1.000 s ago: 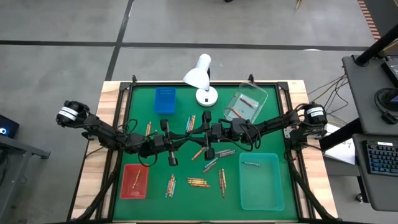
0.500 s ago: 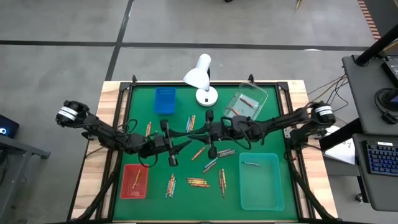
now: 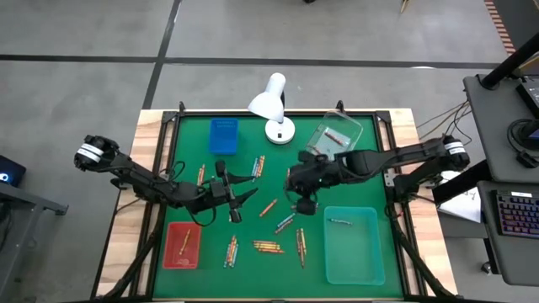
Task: Sort crayons
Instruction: Put the blue crayon into the green bin
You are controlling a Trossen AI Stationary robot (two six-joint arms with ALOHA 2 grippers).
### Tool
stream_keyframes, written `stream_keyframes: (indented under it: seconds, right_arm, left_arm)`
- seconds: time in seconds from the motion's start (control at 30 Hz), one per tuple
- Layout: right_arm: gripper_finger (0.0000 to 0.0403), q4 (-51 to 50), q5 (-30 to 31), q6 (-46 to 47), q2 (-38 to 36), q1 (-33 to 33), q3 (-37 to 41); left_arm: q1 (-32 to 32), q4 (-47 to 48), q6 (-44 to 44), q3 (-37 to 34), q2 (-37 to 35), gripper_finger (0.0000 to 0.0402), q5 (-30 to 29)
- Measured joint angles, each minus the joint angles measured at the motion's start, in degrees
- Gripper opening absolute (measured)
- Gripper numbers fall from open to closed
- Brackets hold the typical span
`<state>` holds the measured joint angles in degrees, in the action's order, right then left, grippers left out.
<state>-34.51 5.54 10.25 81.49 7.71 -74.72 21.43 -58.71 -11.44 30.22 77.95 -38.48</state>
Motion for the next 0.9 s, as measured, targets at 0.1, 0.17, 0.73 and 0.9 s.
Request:
stream_keyframes:
  seconds: [0.1, 0.17, 0.73, 0.9]
  right_arm:
    - [0.0016, -7.0, 0.0, 4.7, 0.0, 1.7, 0.2]
    - [0.0016, -11.0, 0.1, 8.0, 0.0, 3.0, 0.8]
    - [0.0015, -14.4, -13.5, 27.3, 0.0, 11.0, 16.6]
    - [0.0026, -14.5, -14.0, 31.7, 0.0, 11.4, 20.8]
  left_arm:
    - [0.0, 1.2, 0.2, 0.0, 0.0, 0.015, 0.0]
    - [0.0, 1.3, 0.4, 0.0, 0.0, 0.015, 0.0]
    - [0.0, 1.8, 0.2, 0.0, 0.0, 0.015, 0.0]
    - [0.0, 1.8, 0.2, 0.0, 0.0, 0.015, 0.0]
